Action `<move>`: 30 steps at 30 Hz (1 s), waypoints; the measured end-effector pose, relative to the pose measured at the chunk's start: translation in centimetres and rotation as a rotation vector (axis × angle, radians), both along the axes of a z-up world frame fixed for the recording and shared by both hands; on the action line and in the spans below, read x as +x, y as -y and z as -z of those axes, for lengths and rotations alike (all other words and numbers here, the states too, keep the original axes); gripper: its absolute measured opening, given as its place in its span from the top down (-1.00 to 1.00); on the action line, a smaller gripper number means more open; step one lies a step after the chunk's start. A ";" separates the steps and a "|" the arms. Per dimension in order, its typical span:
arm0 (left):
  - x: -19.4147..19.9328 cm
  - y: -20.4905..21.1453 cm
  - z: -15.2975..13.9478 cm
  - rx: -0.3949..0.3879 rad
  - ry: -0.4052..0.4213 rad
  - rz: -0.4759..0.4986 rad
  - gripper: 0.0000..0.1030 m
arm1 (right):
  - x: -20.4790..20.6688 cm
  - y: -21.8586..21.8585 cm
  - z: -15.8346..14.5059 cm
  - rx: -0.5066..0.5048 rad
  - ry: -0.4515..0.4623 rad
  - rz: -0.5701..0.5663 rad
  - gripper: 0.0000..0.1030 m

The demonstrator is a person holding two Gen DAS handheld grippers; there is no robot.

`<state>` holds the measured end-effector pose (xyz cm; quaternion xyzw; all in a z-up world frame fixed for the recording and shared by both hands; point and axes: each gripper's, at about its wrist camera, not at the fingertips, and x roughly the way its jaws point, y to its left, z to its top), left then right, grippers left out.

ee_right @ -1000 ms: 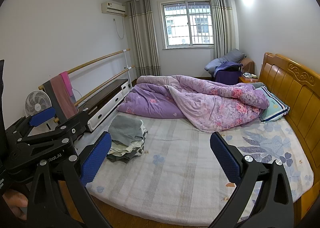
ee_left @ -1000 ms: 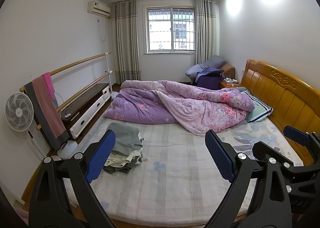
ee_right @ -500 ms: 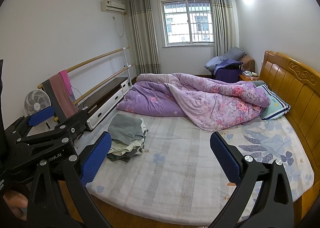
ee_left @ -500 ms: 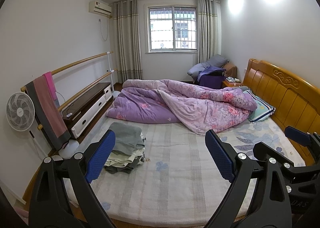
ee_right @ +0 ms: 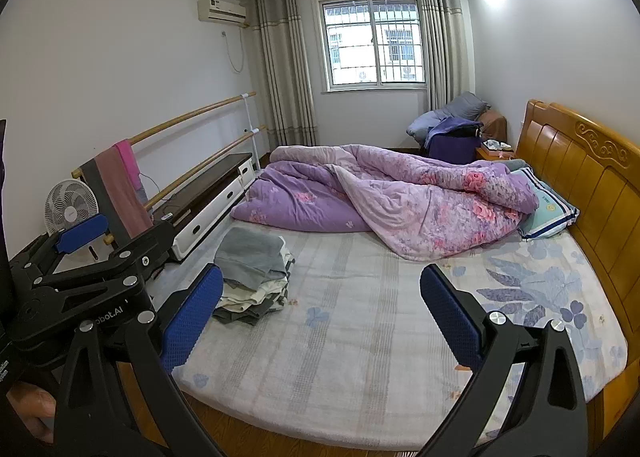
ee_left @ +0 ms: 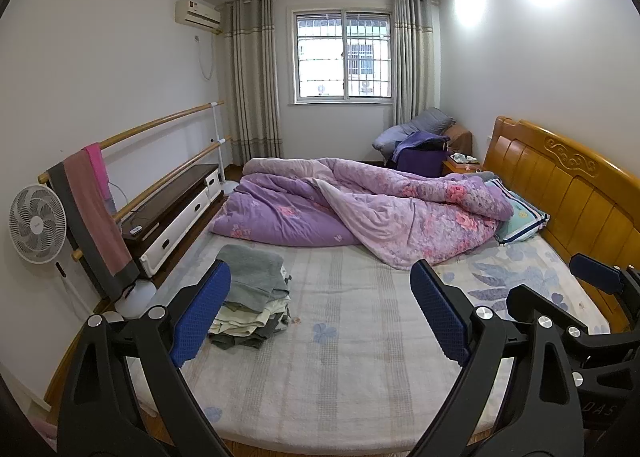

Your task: Fold large clothes

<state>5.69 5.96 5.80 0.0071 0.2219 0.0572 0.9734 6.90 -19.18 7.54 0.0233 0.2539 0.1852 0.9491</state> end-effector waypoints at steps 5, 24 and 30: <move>0.0 0.0 -0.1 0.001 0.000 0.000 -0.78 | 0.1 -0.1 -0.1 0.000 -0.002 0.000 -0.85; 0.1 -0.2 0.0 0.004 -0.001 -0.002 -0.78 | -1.0 -0.6 -0.2 -0.004 -0.007 0.012 -0.85; -0.8 -1.2 0.8 0.008 0.012 0.009 -0.78 | -1.8 -0.8 -0.2 -0.005 -0.009 0.024 -0.85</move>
